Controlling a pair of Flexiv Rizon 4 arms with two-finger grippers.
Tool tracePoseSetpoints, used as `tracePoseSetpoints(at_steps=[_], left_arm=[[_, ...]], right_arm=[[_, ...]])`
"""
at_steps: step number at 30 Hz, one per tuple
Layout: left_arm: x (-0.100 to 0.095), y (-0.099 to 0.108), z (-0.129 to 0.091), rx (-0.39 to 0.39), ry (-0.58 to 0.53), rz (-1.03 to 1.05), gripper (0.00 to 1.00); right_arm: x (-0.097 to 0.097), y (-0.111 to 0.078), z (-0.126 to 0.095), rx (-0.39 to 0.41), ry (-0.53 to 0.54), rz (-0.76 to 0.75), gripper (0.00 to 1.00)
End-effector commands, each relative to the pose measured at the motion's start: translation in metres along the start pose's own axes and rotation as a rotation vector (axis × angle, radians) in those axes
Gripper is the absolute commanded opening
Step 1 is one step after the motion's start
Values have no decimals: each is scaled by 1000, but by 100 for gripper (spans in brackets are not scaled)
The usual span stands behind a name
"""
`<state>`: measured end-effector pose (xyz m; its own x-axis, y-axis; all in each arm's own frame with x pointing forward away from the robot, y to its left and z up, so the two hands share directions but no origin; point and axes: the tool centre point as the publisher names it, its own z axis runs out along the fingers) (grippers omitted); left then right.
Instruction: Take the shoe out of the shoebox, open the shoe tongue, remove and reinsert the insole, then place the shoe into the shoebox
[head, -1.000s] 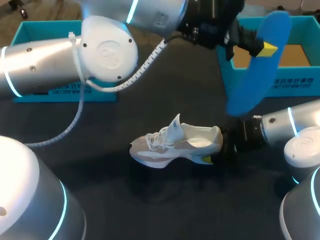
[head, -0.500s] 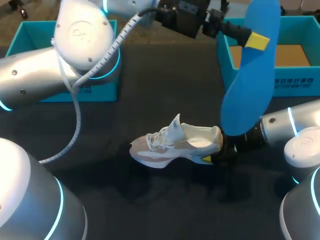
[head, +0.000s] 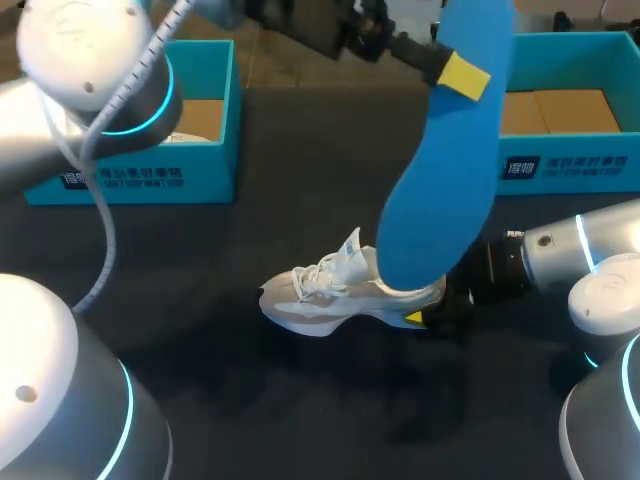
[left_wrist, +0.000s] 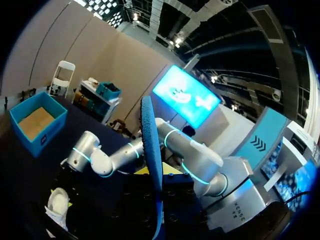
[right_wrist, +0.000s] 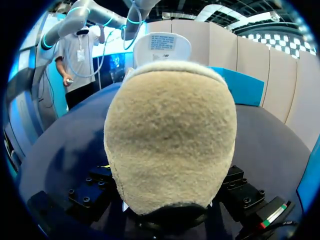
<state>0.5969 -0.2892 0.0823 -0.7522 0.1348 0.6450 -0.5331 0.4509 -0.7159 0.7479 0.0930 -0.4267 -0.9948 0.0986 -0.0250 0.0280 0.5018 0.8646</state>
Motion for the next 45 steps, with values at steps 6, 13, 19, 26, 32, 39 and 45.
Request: tracePoseSetpoints(at_steps=[6, 13, 19, 26, 32, 39, 45], left_arm=[[23, 17, -20, 23, 5, -45, 0], [37, 21, -24, 25, 12, -93, 0], [47, 25, -26, 31, 16, -113, 0], [53, 32, -27, 64, 51, -131, 0], [56, 33, -29, 70, 69, -129, 0], [57, 34, -30, 98, 76, -124, 0], [57, 34, -30, 98, 76, -124, 0]], right_arm=[[1, 0, 3, 3, -1, 0, 0], [1, 0, 3, 3, -1, 0, 0], [1, 0, 3, 3, -1, 0, 0], [1, 0, 3, 3, -1, 0, 0], [1, 0, 3, 3, -1, 0, 0], [1, 0, 3, 3, -1, 0, 0], [1, 0, 3, 3, -1, 0, 0]])
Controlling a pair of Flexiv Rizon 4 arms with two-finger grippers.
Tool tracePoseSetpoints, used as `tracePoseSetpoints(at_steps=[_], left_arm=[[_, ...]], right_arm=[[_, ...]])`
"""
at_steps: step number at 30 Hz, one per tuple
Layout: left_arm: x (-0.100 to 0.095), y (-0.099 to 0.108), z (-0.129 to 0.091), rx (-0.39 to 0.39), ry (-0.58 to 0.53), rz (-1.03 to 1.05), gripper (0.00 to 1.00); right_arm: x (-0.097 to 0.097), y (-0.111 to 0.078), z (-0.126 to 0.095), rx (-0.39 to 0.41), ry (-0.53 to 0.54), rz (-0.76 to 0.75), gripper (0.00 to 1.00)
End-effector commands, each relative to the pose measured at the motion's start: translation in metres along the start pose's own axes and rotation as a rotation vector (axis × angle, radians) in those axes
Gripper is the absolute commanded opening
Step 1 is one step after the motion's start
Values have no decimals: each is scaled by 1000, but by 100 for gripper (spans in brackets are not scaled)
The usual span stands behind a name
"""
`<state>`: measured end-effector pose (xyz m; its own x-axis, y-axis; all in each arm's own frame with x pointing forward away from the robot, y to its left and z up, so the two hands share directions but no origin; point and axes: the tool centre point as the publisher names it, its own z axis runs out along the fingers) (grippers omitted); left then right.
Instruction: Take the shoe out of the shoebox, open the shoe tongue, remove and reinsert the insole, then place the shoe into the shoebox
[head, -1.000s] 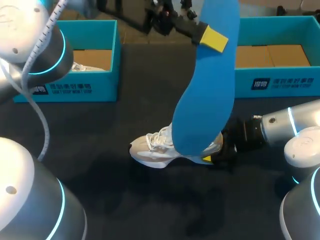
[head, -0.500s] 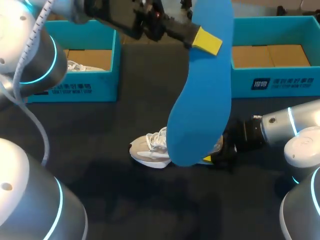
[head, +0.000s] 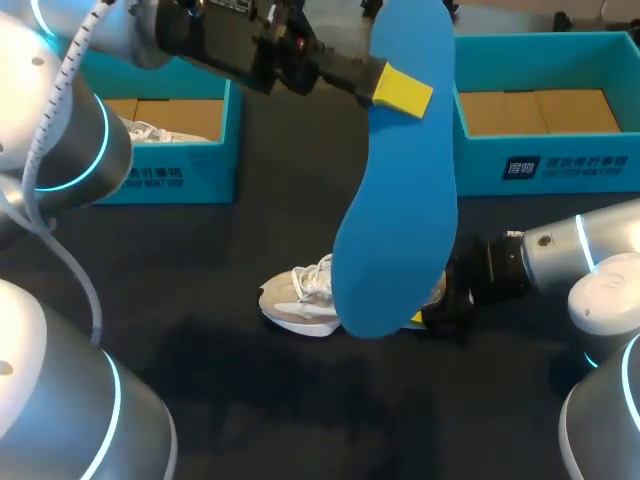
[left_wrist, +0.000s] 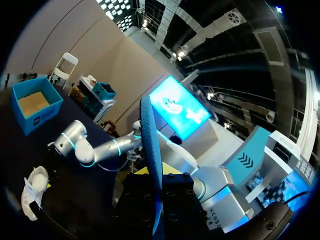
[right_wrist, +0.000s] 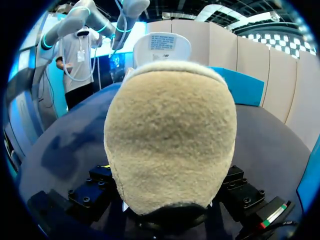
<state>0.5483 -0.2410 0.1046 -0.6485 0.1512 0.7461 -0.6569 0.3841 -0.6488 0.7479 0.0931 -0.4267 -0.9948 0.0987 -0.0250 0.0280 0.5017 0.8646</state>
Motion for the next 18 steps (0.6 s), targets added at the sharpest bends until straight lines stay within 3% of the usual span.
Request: tracePoseSetpoints(at_steps=[1, 2, 4, 5, 6, 18], left_arm=[[-1, 3, 0, 4, 0, 1, 0], [-1, 3, 0, 4, 0, 1, 0], [-1, 3, 0, 4, 0, 1, 0], [-1, 3, 0, 4, 0, 1, 0], [-1, 3, 0, 4, 0, 1, 0], [-1, 3, 0, 4, 0, 1, 0]], right_arm=[[1, 0, 3, 4, -1, 0, 0], [1, 0, 3, 4, -1, 0, 2], [1, 0, 3, 4, -1, 0, 25], [1, 0, 3, 4, -1, 0, 46], [1, 0, 3, 4, -1, 0, 100], [1, 0, 3, 4, -1, 0, 100]])
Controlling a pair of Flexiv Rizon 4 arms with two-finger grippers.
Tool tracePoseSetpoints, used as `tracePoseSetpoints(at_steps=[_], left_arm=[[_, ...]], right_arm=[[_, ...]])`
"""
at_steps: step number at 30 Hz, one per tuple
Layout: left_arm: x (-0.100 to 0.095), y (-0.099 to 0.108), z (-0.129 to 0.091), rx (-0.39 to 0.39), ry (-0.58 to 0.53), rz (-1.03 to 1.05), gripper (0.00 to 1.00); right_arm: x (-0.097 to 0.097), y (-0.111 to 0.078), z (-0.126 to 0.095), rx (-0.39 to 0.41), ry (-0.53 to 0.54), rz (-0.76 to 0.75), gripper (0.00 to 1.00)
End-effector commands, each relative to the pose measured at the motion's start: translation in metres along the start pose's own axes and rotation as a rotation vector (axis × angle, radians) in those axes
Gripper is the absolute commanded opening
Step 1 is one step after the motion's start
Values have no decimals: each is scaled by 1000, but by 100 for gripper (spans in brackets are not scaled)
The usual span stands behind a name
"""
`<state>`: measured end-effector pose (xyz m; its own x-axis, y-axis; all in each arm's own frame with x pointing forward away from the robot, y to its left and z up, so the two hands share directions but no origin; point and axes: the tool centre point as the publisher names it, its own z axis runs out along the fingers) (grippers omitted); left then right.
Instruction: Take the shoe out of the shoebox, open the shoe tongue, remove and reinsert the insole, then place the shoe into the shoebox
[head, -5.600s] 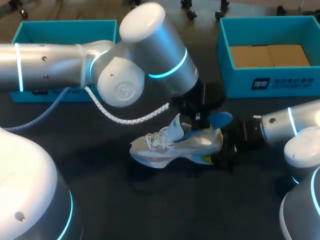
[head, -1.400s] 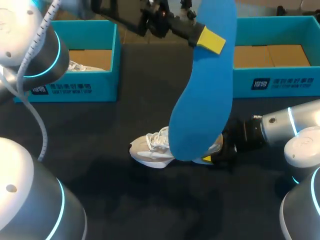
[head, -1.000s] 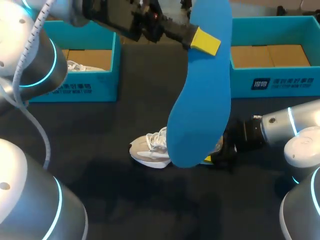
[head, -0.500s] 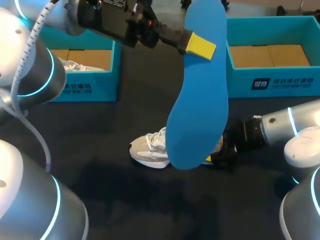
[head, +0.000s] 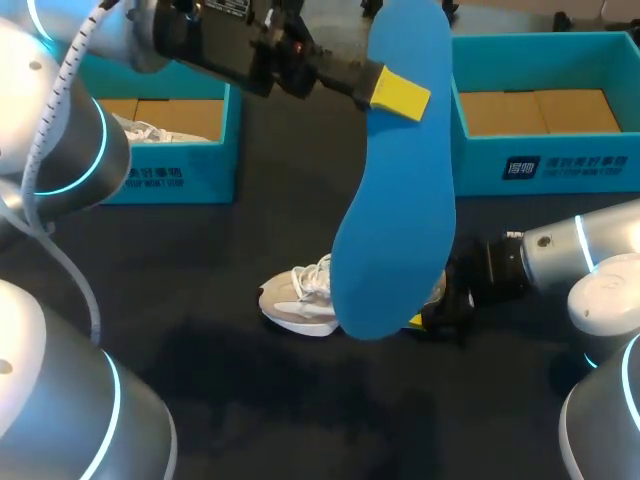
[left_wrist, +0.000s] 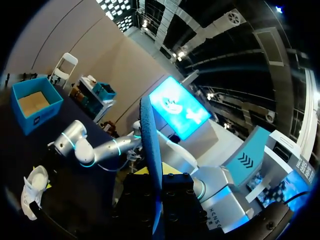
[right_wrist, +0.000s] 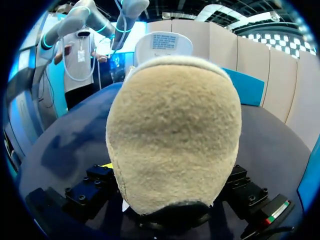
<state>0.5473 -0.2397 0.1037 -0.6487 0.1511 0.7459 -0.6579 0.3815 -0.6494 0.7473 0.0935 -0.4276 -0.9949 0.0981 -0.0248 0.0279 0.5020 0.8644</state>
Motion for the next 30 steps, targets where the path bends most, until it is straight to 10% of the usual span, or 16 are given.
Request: tracePoseSetpoints(at_steps=[1, 30], left_arm=[[-1, 1, 0, 1, 0, 1, 0], [-1, 1, 0, 1, 0, 1, 0]], right_arm=[[1, 1, -2, 16, -2, 6, 100], [9, 29, -44, 251, -5, 43, 100]])
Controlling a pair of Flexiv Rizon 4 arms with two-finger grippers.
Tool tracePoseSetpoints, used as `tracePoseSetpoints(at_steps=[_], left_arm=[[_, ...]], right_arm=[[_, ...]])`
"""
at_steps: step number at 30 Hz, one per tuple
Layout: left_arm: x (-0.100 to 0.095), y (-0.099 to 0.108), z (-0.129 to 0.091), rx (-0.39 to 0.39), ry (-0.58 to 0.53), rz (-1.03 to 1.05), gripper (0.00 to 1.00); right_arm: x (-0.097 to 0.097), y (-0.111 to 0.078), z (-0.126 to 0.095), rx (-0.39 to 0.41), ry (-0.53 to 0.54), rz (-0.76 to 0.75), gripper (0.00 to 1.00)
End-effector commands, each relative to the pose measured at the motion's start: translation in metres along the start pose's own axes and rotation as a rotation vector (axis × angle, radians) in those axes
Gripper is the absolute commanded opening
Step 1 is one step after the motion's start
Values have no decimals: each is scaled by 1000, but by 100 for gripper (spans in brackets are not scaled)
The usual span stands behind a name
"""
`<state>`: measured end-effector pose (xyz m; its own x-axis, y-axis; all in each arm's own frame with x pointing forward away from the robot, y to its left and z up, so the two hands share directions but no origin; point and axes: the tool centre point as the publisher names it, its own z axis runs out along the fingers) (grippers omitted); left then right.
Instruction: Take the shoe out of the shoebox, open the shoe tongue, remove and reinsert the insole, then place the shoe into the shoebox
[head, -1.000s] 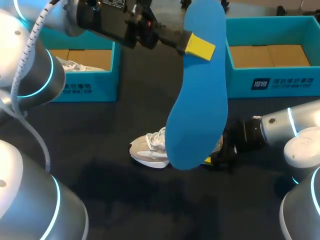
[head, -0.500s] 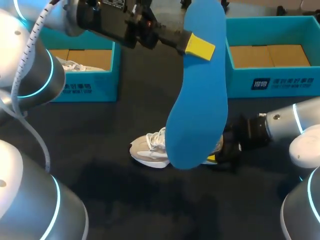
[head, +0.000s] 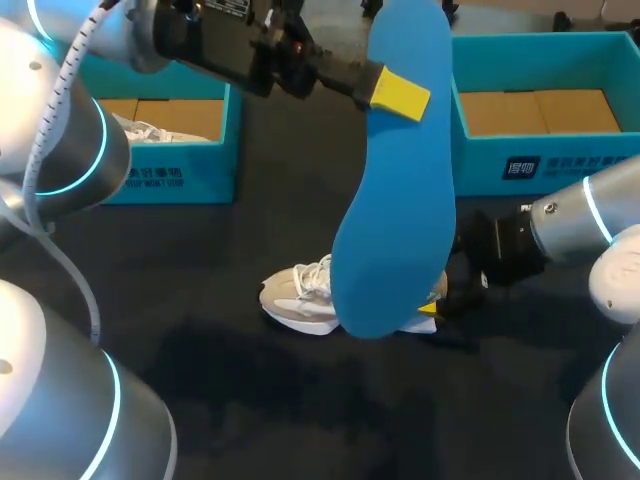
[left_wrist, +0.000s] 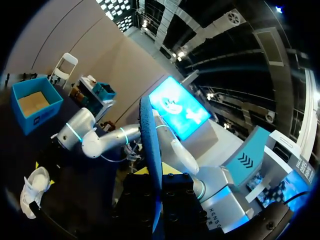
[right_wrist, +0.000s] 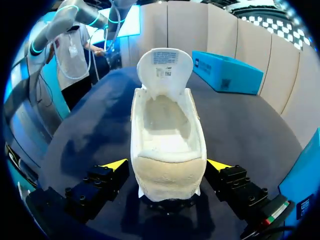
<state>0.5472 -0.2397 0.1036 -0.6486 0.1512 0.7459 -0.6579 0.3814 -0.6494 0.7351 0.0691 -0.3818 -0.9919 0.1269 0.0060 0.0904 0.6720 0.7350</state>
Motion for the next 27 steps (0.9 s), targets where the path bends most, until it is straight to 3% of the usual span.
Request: tracePoseSetpoints(at_steps=[1, 25, 27], left_arm=[[-1, 1, 0, 1, 0, 1, 0], [-1, 1, 0, 1, 0, 1, 0], [-1, 1, 0, 1, 0, 1, 0]], right_arm=[[0, 2, 1, 31, -1, 1, 100], [0, 2, 1, 31, -1, 1, 100], [1, 5, -5, 60, -14, 8, 100]])
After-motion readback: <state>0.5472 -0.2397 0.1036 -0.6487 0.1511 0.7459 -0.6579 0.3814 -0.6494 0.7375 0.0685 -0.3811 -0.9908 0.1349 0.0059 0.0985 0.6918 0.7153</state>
